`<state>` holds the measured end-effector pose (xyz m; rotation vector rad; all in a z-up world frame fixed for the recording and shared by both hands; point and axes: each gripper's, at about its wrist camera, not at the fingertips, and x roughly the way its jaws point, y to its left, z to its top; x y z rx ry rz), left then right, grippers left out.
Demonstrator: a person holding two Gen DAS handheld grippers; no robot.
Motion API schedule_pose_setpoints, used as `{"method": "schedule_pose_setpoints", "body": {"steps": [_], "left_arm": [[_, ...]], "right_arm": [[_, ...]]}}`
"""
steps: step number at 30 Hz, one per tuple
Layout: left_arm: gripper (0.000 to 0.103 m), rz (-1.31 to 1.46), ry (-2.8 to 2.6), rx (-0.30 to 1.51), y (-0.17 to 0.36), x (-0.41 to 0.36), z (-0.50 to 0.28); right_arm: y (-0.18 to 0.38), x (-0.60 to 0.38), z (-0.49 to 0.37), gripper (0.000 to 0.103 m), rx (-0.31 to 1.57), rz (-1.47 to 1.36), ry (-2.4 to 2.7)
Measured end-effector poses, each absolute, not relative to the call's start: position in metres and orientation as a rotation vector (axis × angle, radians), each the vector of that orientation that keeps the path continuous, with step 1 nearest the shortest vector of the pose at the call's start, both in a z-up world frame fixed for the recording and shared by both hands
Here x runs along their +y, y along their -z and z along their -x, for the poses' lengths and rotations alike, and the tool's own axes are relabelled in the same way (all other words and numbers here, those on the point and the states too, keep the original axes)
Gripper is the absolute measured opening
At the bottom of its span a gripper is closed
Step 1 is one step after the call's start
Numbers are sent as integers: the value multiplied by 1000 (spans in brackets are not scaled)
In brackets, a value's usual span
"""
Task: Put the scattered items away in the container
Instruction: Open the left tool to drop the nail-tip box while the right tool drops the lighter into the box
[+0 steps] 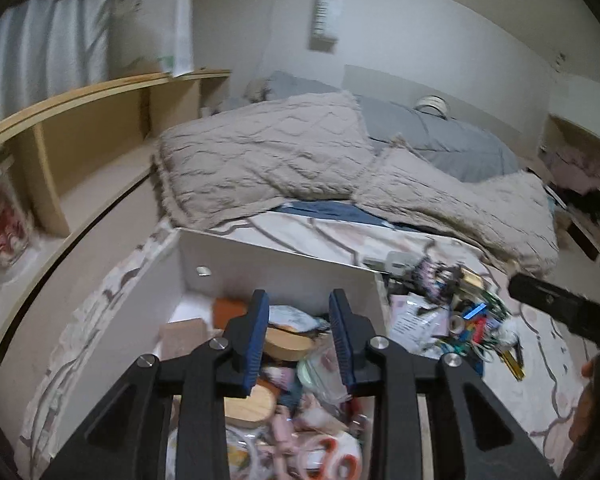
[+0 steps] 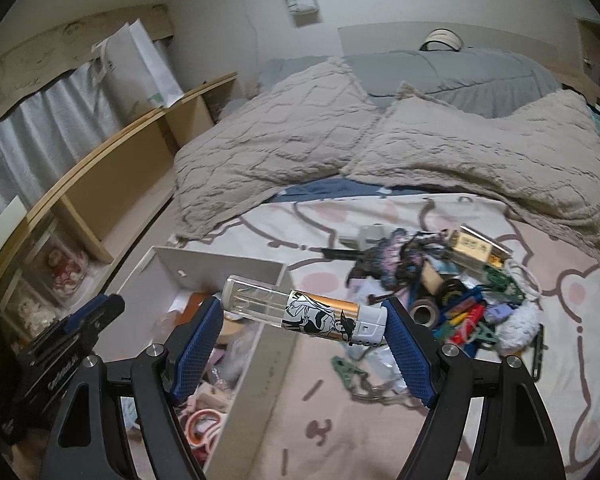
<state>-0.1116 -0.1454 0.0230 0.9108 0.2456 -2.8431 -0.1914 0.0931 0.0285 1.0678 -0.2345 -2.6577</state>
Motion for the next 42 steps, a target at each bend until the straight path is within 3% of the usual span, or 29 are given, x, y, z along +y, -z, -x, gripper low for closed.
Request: {"method": "schedule_pose_setpoints", "body": {"steps": [24, 42], "left_arm": [[30, -1072, 2751, 209, 14, -187, 101], [30, -1216, 2704, 162, 44, -204, 90]], "right_arm": [[-15, 4, 195, 81, -86, -1107, 2528], [23, -44, 225, 81, -6, -1293, 2440]]}}
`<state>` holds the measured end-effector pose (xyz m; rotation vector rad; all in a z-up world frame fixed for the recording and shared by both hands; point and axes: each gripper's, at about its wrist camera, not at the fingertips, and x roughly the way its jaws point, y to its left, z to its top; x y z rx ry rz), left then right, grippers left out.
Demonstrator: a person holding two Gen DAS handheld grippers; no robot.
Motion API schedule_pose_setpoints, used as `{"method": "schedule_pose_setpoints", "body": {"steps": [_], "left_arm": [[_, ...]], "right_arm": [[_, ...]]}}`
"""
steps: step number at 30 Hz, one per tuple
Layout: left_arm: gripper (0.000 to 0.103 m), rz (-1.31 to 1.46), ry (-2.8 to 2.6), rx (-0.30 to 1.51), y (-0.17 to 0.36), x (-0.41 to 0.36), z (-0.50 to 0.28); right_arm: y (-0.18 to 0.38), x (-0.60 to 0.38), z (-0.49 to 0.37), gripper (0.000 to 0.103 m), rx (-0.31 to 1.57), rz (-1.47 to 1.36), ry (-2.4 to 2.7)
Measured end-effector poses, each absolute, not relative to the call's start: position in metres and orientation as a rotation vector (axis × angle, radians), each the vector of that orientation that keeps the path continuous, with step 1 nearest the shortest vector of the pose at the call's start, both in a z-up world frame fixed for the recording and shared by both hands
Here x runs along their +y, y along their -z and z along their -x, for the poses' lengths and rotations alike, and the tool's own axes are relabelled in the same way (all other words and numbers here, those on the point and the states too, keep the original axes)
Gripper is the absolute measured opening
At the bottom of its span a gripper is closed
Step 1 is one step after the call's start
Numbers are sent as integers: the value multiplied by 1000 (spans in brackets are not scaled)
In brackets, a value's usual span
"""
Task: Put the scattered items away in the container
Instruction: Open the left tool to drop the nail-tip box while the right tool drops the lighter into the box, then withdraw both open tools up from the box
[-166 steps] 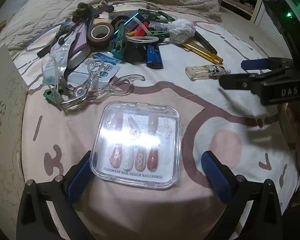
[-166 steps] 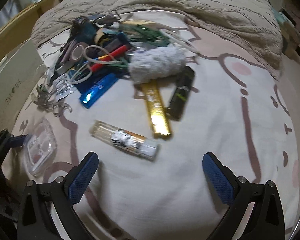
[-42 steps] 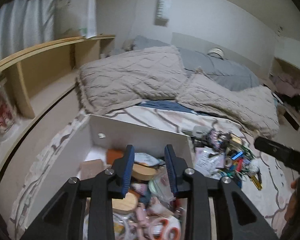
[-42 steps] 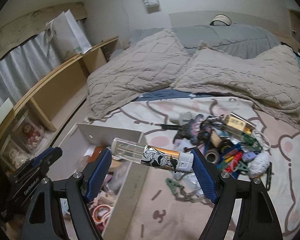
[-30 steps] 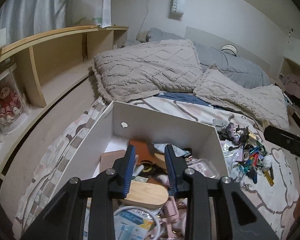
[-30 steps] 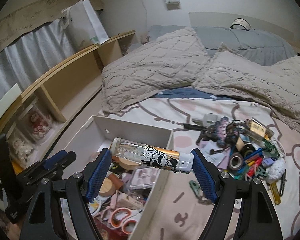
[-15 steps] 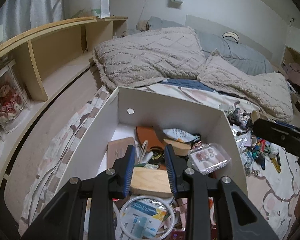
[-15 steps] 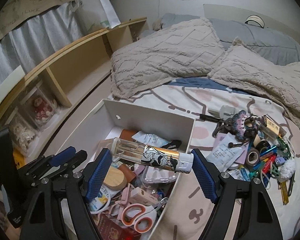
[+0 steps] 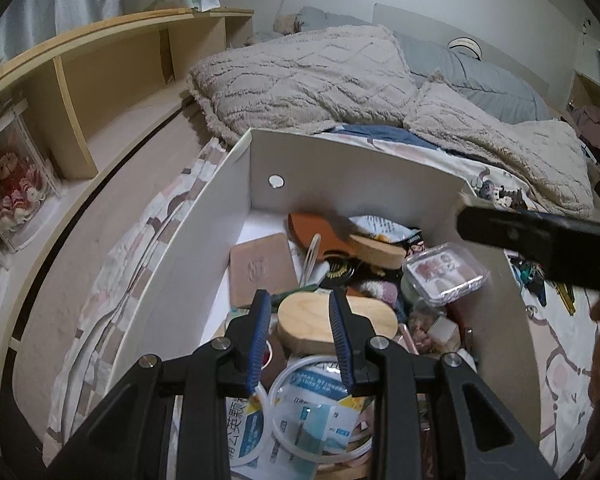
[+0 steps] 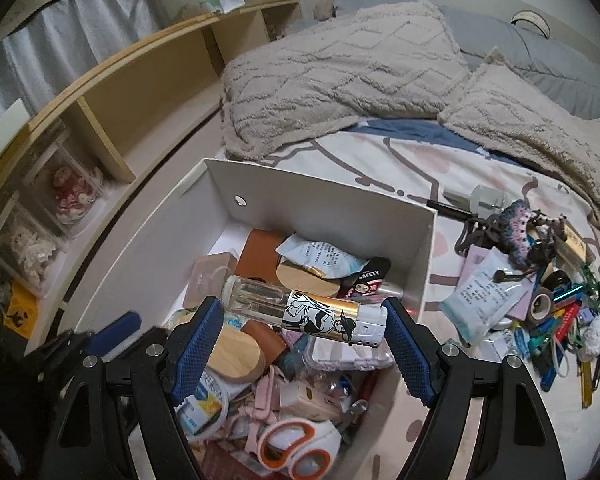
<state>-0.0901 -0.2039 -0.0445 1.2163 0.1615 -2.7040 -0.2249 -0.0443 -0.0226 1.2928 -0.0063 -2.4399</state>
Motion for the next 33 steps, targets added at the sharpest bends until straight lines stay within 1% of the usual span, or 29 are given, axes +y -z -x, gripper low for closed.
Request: {"method": "schedule_pose_setpoints", "body": {"steps": [6, 12, 18, 19, 20, 21, 25, 33], "left_arm": [[30, -1242, 2714, 152, 52, -206, 85], [30, -1256, 2719, 158, 56, -210, 82], [30, -1283, 2700, 209, 63, -216, 81], [30, -1288, 2698, 217, 64, -216, 81], [30, -1292, 2698, 218, 65, -215, 81], [30, -1294, 2699, 213, 65, -214, 81], [30, -1291, 2706, 195, 64, -210, 80], [30, -1305, 2698, 184, 64, -206, 81]], "right_arm": [[35, -58, 240, 81, 14, -1348, 2430], [57, -80, 248, 81, 83, -1453, 2341], [70, -85, 254, 81, -24, -1534, 2292], [71, -84, 255, 87, -49, -1541, 2292], [71, -84, 255, 98, -69, -1543, 2293], [71, -83, 255, 102, -92, -1542, 2292], [65, -81, 254, 102, -109, -1528, 2293], [56, -73, 245, 102, 19, -1468, 2313]]}}
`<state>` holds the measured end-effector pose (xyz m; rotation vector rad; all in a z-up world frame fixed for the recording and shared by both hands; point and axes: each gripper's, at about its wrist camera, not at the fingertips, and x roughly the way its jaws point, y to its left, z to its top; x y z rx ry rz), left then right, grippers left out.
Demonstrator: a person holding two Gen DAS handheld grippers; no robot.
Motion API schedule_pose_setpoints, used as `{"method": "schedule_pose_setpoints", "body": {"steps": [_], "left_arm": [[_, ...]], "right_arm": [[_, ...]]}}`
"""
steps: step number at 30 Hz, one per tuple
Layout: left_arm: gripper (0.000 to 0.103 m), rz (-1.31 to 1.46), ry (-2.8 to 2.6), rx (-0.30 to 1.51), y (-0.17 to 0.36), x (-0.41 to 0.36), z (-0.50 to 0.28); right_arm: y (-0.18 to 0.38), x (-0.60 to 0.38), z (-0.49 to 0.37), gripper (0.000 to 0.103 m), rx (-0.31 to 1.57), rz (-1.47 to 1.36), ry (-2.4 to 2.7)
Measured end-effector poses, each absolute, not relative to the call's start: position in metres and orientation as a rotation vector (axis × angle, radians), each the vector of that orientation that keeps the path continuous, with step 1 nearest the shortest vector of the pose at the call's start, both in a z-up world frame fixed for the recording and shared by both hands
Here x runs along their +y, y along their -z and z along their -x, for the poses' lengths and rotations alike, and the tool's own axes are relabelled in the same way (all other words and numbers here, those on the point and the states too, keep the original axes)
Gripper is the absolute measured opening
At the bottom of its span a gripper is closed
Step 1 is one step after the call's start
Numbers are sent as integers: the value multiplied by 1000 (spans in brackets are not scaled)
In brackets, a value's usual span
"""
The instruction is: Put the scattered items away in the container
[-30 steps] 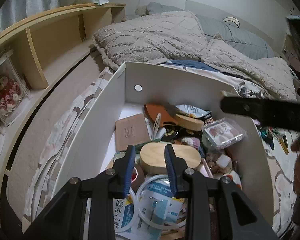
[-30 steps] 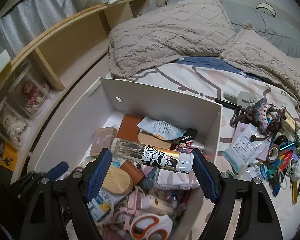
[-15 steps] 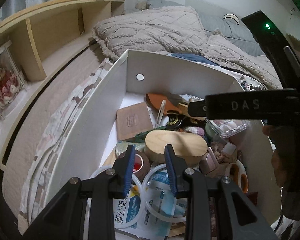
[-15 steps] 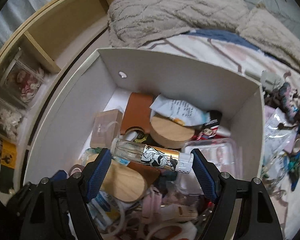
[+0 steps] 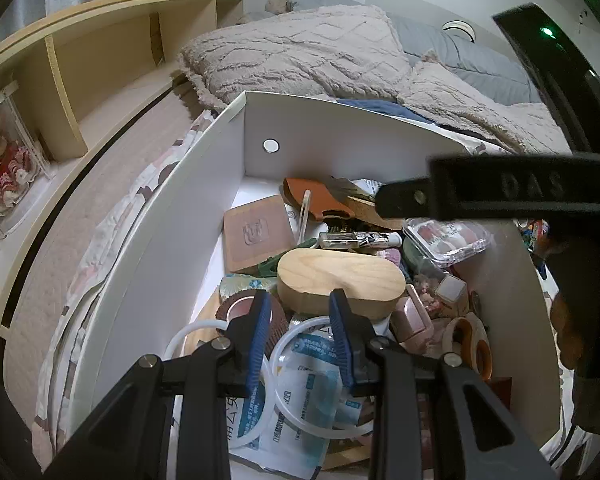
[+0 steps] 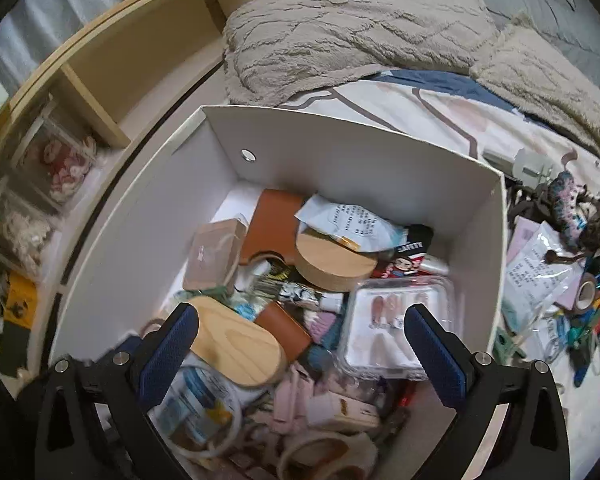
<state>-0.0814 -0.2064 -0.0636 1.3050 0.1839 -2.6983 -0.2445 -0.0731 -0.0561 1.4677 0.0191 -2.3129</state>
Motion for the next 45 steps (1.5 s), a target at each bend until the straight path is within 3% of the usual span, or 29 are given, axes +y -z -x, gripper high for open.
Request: {"method": "schedule_pose_setpoints", "body": {"steps": [20, 24, 26, 31, 35, 45], "left_arm": [[31, -1234, 2657, 224, 35, -207, 75], [54, -1212, 2650, 201, 28, -201, 72], [58, -1191, 2656, 192, 22, -198, 70], [93, -1116, 2682, 182, 5, -189, 61], [102, -1123, 2714, 192, -2, -178, 56], [103, -1103, 2788, 60, -27, -135, 41]], "right_arm": [[-2, -19, 206, 102, 38, -1174, 2499], [-10, -8, 196, 103, 47, -1183, 2534], [-13, -2, 191, 103, 62, -1179, 2545], [-22, 15, 177, 103, 93, -1142, 2601], [-30, 29, 162, 103, 92, -1110, 2627], [-46, 51, 118, 103, 117, -1034, 2660]]}}
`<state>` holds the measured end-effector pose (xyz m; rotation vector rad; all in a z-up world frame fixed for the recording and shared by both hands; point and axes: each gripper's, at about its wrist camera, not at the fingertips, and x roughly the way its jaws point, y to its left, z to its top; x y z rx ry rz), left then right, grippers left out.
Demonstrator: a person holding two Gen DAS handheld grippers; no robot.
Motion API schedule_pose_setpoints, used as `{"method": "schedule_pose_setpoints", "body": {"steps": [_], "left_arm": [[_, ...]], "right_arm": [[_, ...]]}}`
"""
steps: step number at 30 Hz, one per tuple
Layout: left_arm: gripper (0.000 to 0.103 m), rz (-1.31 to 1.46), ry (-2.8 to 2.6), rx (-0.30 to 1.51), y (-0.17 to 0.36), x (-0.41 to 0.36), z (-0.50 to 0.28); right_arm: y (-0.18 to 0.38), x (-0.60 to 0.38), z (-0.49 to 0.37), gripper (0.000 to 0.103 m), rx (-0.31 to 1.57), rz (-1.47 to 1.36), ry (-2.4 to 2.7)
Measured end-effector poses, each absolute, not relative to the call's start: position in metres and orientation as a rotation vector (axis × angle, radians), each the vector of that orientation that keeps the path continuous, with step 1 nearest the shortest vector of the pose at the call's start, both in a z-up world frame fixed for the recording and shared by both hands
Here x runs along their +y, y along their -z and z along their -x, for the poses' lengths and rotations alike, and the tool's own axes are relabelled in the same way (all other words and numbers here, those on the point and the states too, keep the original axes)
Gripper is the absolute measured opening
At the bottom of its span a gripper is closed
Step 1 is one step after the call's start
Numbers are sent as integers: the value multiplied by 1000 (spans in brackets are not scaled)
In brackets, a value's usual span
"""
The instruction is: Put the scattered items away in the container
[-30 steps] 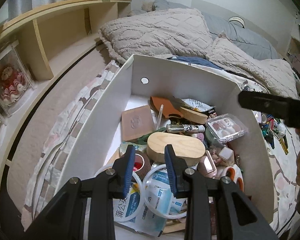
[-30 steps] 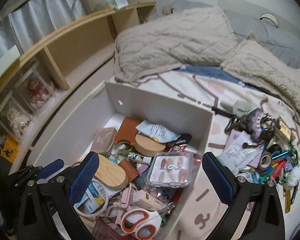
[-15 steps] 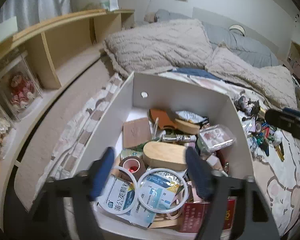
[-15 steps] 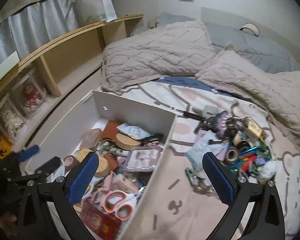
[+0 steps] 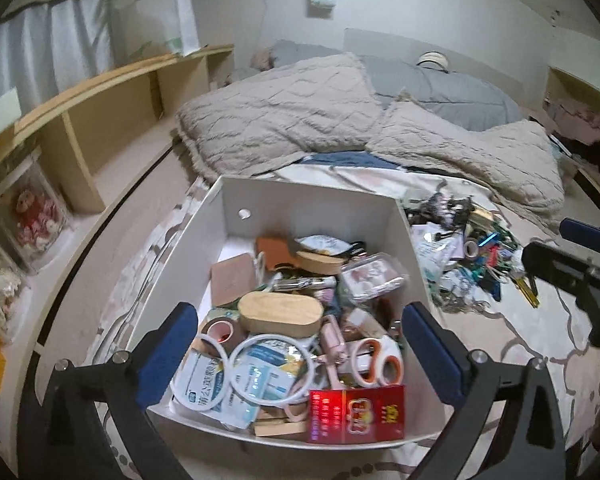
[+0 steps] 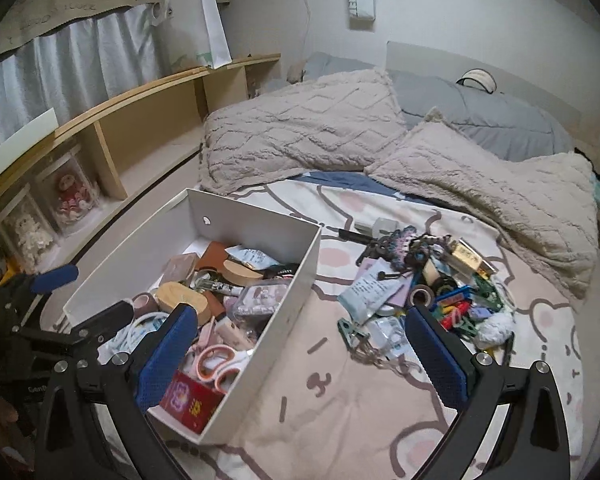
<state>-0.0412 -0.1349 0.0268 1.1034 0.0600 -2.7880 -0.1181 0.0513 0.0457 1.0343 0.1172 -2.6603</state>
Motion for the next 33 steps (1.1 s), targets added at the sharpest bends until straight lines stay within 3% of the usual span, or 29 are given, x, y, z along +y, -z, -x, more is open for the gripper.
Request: {"method": "schedule_pose_setpoints", "body": {"steps": [14, 33], "left_arm": [[103, -1001, 2876, 17, -63, -94, 9], [103, -991, 2881, -69, -69, -76, -28]], "right_arm": [[-57, 94, 79, 103, 109, -1030, 2722], [-60, 99, 38, 103, 186, -1035, 2711]]}}
